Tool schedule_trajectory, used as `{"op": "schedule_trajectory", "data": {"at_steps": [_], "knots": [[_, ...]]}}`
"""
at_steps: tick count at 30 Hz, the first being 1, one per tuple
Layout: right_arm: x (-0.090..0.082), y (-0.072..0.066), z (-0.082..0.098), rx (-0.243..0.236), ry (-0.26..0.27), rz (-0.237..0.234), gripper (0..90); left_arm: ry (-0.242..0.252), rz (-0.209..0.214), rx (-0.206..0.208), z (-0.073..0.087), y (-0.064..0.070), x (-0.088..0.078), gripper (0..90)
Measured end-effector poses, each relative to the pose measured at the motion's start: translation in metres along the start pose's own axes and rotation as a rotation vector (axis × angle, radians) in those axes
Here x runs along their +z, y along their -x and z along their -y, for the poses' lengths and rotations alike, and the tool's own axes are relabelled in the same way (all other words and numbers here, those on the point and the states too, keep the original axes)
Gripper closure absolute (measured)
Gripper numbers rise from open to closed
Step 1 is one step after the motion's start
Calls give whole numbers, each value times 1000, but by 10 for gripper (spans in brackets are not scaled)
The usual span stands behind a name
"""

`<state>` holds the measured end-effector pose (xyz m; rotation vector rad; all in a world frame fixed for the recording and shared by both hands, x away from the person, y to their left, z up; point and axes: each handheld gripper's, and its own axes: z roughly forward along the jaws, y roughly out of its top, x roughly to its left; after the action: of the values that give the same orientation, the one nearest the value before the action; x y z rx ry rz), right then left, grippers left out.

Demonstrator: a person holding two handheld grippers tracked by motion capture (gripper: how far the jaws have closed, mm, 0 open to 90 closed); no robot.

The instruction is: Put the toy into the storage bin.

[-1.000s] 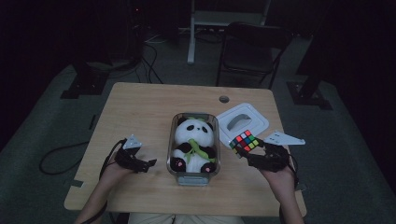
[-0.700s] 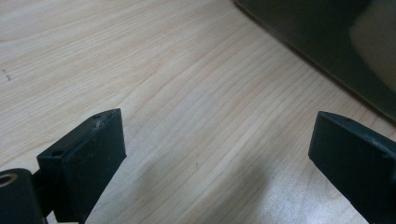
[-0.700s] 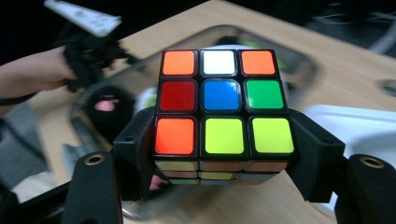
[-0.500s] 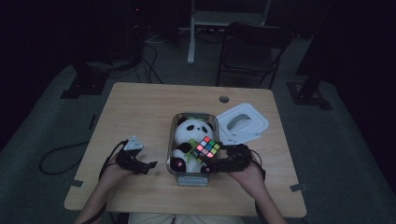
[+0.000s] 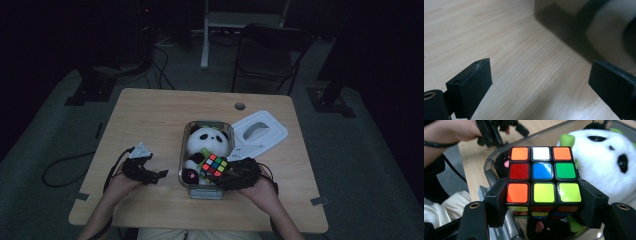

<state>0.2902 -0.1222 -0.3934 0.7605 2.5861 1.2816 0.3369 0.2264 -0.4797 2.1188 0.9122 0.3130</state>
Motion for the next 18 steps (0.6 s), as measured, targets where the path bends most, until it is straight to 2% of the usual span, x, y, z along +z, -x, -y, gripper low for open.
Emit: {"op": "schedule_trajectory", "data": {"at_steps": [2,3,4,6,8,12,15,18], "knots": [[5,1,-2,0,-13,-13,340,3,12,-4,-12,7,-9,55],[7,2,-2,-2,-19,-17,340,-10,14,14,-16,11,-11,56],[7,2,-2,-2,-19,-17,340,-10,14,14,-16,11,-11,56],[12,4,-2,6,-27,-36,340,-17,33,29,-29,23,-19,57],[13,7,-2,17,-27,-50,338,0,50,50,-37,30,-24,57],[12,7,-3,2,-30,-54,337,28,56,87,-50,44,-35,57],[11,6,-3,1,-34,-48,335,54,66,103,-59,51,-42,144],[7,4,-5,-6,-19,-53,312,66,74,130,-67,60,-47,150]]}}
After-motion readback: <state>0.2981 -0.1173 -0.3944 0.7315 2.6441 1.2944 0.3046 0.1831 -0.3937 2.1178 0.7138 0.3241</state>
